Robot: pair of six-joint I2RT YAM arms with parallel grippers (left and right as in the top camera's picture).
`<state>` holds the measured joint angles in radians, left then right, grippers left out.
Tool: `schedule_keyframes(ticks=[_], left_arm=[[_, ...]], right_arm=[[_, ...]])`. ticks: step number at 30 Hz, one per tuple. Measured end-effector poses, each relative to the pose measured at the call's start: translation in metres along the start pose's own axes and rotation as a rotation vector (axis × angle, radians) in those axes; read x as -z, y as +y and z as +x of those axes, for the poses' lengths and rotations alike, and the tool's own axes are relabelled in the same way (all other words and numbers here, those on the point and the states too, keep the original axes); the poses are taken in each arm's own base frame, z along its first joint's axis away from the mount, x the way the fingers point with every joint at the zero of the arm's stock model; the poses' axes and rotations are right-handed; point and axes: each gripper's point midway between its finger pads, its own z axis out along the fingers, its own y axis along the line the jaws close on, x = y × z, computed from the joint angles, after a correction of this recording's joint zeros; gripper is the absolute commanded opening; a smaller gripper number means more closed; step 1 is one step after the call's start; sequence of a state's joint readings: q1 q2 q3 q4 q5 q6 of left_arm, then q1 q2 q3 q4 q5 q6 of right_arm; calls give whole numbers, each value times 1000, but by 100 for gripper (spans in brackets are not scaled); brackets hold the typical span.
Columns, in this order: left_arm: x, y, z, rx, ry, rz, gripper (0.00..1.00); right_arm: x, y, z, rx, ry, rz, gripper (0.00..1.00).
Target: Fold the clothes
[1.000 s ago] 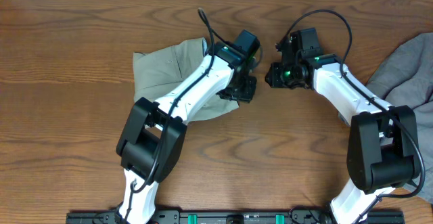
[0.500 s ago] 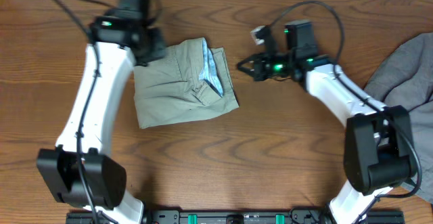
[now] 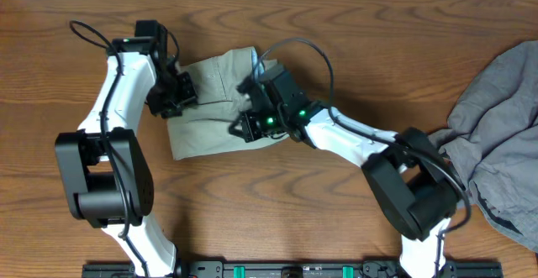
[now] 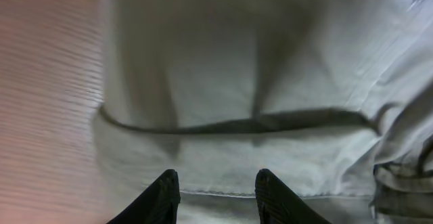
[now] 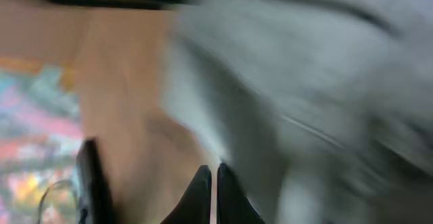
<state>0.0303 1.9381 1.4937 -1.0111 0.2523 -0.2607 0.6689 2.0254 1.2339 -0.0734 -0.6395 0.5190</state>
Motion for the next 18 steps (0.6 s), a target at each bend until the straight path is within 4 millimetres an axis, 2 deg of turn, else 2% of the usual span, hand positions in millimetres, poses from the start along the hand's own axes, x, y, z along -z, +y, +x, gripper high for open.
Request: schedule_keyframes(ticks=[4,7,12,15,18], left_arm=[[-5,-2,5,-4,19,10,39],[-6,-3,5,-7,19,14,39],[-6,-3,5,-9,18,14,39],[-6,-3,5,-12,18,14,40],[-5,-2,5,-14,17,14,41]], right_arm=[[8,-67,6,-279,1,177,1],[27,-100,-2,-421,-35,226,1],[59,-137,-15,-565,-92,254,1],[75,-149,-18,-619,-101,238,1],[83,-154,-14,-650,-81,212,1]])
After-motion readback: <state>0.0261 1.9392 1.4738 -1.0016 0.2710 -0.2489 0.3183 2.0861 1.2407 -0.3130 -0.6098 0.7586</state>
